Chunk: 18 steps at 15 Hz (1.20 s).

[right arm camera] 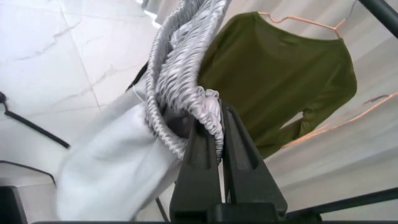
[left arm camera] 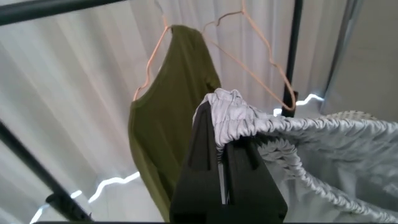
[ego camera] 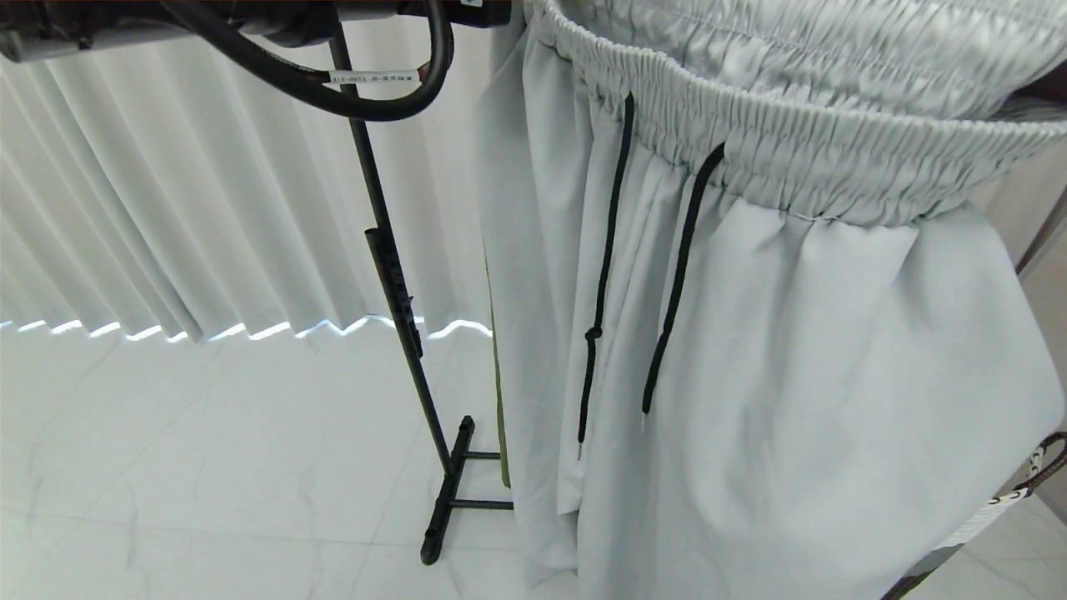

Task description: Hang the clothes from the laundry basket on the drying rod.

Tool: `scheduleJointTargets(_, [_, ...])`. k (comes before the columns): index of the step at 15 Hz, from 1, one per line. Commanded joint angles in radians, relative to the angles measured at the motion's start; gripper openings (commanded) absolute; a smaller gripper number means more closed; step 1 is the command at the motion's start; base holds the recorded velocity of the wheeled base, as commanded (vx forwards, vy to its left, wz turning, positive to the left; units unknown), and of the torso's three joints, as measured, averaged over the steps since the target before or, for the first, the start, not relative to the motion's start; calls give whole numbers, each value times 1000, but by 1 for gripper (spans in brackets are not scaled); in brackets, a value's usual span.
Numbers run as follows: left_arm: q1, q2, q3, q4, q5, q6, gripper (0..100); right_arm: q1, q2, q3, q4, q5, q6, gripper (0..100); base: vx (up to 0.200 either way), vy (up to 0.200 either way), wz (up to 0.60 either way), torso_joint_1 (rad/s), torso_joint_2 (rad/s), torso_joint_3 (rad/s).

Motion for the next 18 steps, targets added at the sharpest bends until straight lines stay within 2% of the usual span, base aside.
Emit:
scheduleJointTargets(1, [-1,-15,7,7,5,-2,0,3,-2,1,1,-8,0,0,0,0,0,0,0,0])
scheduleJointTargets(2, [-1,-62,30,80,7,-14,0,1,5,-5,-4,-113,-2,0,0,0,0,0,0,0])
scheduleJointTargets(3, [-4,-105,38,160,5,-34,0,1,24,-14,-16,-185,-5,0,0,0,0,0,0,0])
scheduleJointTargets(4, [-5,-127,40,206,5,-48,0,-1,37,-20,-30,-215,-6,0,0,0,0,0,0,0])
scheduleJointTargets(5, [-41,-193,41,323,5,-76,0,-16,75,-26,-91,-258,-6,0,0,0,0,0,0,0])
scheduleJointTargets(7, [-79,-271,53,425,5,-82,0,-94,133,-31,-187,-257,-6,0,0,0,0,0,0,0])
scheduleJointTargets(8, [-117,-306,70,442,5,-82,0,-112,161,-37,-237,-257,-5,0,0,0,0,0,0,0])
scheduleJointTargets(11, [-199,-367,136,444,10,-73,0,-157,224,-68,-306,-251,0,0,0,0,0,0,0,0])
scheduleJointTargets(13, [-304,-390,162,444,24,-65,0,-162,271,-103,-337,-241,3,0,0,0,0,0,0,0])
scheduleJointTargets(15, [-387,-392,167,444,87,-63,0,-162,304,-131,-351,-220,3,0,0,0,0,0,0,0])
scheduleJointTargets(18, [-444,-403,175,444,167,-57,0,-162,327,-147,-352,-209,3,0,0,0,0,0,0,0])
